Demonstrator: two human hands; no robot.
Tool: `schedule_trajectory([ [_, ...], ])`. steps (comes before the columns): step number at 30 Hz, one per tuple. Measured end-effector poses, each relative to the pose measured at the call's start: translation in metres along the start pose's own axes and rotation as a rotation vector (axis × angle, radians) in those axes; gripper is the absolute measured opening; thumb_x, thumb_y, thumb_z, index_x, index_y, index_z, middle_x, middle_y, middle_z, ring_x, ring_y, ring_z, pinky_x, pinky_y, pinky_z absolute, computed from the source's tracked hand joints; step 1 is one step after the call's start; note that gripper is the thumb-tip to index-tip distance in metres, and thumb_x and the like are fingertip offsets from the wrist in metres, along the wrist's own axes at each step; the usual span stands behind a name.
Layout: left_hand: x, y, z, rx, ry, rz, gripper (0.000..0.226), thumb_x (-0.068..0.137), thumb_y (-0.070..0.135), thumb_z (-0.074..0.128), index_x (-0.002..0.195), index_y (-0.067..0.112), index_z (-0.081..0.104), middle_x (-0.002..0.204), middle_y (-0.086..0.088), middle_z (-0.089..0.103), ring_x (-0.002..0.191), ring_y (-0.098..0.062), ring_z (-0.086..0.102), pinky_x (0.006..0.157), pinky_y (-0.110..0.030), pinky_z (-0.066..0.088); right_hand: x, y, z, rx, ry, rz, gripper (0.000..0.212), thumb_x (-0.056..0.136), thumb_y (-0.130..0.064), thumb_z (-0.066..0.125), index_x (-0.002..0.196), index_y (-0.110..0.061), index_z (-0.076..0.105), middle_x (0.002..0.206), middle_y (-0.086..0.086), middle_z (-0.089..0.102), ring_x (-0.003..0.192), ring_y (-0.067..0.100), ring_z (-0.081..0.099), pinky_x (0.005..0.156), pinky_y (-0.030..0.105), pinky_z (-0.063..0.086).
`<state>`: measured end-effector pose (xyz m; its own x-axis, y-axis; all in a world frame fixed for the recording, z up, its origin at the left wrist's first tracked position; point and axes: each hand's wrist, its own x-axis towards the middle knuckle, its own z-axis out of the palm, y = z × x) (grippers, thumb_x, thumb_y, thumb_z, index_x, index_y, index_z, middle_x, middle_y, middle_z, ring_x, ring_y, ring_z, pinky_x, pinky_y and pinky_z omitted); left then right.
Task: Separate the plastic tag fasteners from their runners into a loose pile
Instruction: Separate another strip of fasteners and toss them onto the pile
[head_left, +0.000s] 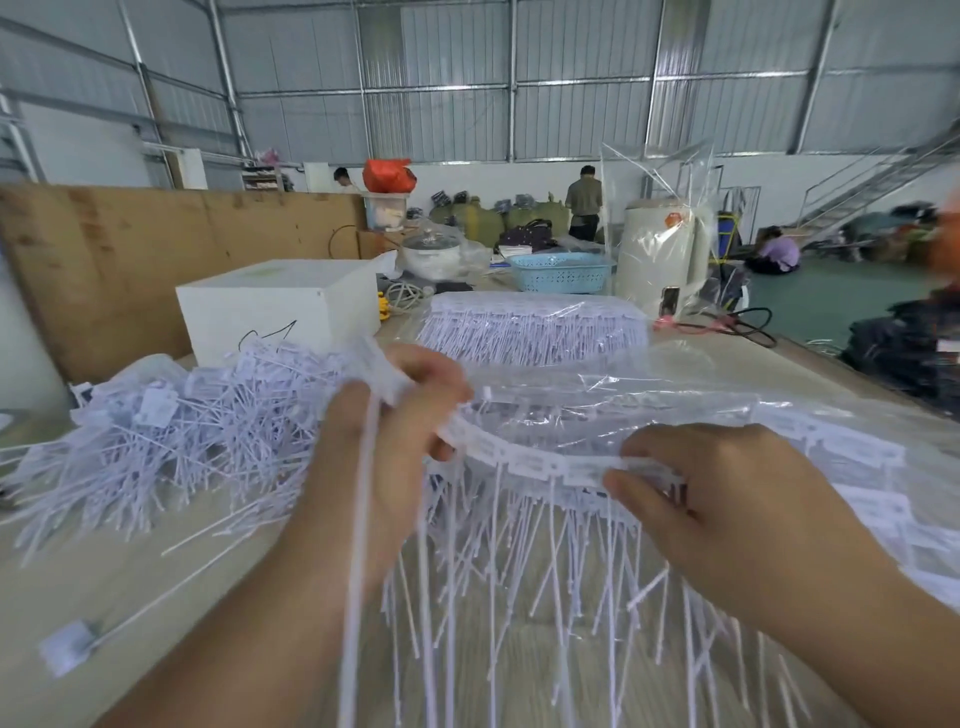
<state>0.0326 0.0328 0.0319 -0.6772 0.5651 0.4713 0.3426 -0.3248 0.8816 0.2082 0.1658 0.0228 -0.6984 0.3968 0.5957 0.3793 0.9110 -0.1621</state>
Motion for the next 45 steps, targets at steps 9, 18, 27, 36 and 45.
schedule_trajectory([
  [9,-0.02,-0.026,0.025,0.637,-0.413,0.355,0.035,0.074,0.019,0.076,0.108,0.028,0.068,0.107,0.017,0.061,0.102,0.0,0.055,0.09,-0.016,0.041,-0.003,-0.005,0.003,0.3,-0.022,-0.129,0.013,0.087,-0.04,0.06,0.089,-0.033,0.07,0.064,-0.018,0.055,0.057,0.002,0.052,0.052,0.017,0.036],
  [18,-0.017,-0.019,0.023,0.655,-0.417,0.361,0.017,0.075,0.026,0.061,0.09,0.027,0.068,0.079,0.01,0.062,0.075,-0.008,0.059,0.066,-0.03,0.048,-0.004,-0.008,0.002,0.247,-0.109,-0.001,0.053,0.078,-0.07,0.047,0.12,-0.039,0.055,0.066,-0.021,0.059,0.054,-0.004,0.052,0.052,0.021,0.039],
  [27,-0.004,-0.009,-0.004,0.764,-0.284,0.303,0.011,0.066,0.03,0.058,0.077,0.028,0.06,0.072,0.015,0.061,0.068,-0.002,0.057,0.056,-0.016,0.041,0.0,0.003,-0.012,0.169,-0.033,0.067,0.068,0.072,-0.084,0.021,0.083,-0.033,0.064,0.041,-0.004,0.053,0.051,-0.001,0.049,0.063,0.019,0.027],
  [36,0.01,-0.012,-0.022,0.734,-0.178,0.338,0.009,0.069,0.018,0.069,0.077,0.02,0.066,0.076,0.01,0.061,0.073,-0.007,0.057,0.058,-0.013,0.039,0.001,0.014,-0.008,0.157,0.049,0.123,0.067,0.087,-0.071,0.023,0.045,-0.021,0.031,0.042,-0.008,0.045,0.041,0.012,0.038,0.056,0.018,0.021],
  [45,0.014,-0.007,-0.025,0.862,0.029,0.523,0.008,0.064,0.011,0.056,0.071,0.009,0.053,0.072,0.002,0.048,0.067,-0.012,0.039,0.056,-0.019,0.031,0.008,0.029,-0.005,0.242,0.013,0.04,0.053,0.091,-0.053,0.037,0.05,-0.021,0.049,0.046,-0.004,0.05,0.062,0.012,0.053,0.079,0.027,0.027],
])
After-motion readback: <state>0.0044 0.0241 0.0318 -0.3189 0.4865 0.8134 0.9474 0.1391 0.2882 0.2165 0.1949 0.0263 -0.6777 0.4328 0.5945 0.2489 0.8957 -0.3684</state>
